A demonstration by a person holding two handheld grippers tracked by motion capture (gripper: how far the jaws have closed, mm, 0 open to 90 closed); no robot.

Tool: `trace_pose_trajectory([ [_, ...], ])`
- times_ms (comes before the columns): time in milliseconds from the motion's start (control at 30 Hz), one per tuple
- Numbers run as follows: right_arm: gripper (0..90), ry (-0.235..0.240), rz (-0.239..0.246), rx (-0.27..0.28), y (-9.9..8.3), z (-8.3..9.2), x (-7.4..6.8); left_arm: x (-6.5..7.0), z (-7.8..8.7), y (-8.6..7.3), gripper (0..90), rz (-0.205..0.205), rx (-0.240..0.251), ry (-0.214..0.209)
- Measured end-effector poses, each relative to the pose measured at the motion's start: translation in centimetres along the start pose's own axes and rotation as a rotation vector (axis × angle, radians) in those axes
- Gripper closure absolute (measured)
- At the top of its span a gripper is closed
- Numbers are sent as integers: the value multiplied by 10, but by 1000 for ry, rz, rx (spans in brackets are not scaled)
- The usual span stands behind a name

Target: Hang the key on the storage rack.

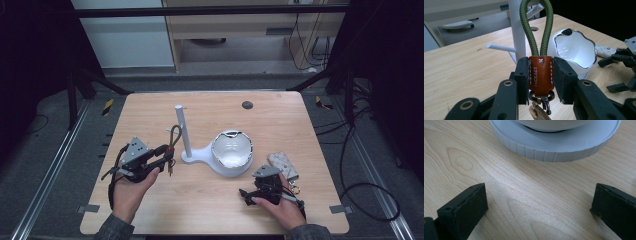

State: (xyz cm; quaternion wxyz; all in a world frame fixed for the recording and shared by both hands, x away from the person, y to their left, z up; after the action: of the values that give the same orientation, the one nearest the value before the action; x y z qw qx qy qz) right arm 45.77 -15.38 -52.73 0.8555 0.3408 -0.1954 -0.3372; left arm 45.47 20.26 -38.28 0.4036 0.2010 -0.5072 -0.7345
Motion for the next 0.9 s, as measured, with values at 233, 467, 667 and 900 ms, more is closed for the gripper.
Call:
trace_pose_trajectory([
  [233,2,0,-1,0,0,0,0,0,-10,-1,661,5,-11,3],
  [467,2,0,-1,0,0,0,0,1,-16,-3,661,6,-23,8],
  [667,2,0,1,0,0,0,0,-2,-28,-5,661,37,-38,9],
  [900,2,0,0,0,0,0,0,-6,-37,-6,660,43,-56,23],
])
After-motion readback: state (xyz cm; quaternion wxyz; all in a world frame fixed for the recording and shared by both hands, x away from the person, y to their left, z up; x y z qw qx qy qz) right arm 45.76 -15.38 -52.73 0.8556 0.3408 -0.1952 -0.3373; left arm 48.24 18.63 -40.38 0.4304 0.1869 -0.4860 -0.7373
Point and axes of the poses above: each handheld gripper's, and its own axes: z roughly backward along the jaws, y roughly out of its top, x roughly to its right, the point moved 2 cm from there along -z, roughly forward along the jaws, and after that the axes turned 7 degrees about z, right-handed, at the moved point
